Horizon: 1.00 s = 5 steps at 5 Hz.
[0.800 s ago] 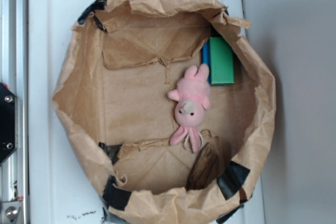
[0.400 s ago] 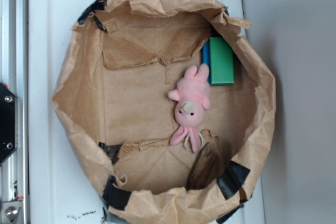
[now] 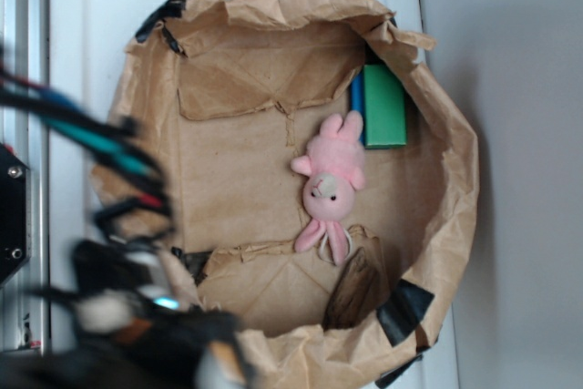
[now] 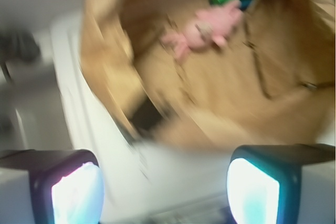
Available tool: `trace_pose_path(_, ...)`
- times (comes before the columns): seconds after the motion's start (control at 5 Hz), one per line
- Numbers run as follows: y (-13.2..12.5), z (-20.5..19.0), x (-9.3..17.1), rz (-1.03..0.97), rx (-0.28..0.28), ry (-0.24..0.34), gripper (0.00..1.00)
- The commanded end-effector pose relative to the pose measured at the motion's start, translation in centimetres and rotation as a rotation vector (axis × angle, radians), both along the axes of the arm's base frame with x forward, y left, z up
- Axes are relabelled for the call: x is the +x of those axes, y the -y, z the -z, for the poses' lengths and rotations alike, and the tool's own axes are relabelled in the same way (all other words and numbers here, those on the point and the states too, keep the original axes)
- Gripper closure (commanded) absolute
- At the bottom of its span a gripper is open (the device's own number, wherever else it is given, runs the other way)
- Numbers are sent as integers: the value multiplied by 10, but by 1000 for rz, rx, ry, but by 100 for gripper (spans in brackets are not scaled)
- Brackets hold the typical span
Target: Grab the wood chip.
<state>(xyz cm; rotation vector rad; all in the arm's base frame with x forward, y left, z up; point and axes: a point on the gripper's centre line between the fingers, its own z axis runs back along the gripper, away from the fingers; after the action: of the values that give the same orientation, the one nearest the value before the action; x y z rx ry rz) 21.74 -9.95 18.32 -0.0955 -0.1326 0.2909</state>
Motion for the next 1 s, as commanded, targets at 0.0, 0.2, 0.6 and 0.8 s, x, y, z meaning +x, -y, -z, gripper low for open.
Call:
trace_pose_path(0.0,-23,-15,60,-186,-93,92,0)
trace_pose_path(0.2,-23,-15,60,-186,-93,92,0)
trace_pose_path(0.6,-92,-2,42,-247,-19,84,0)
trace_pose_path(0.8,-109,12,31,-260,-1,81,0)
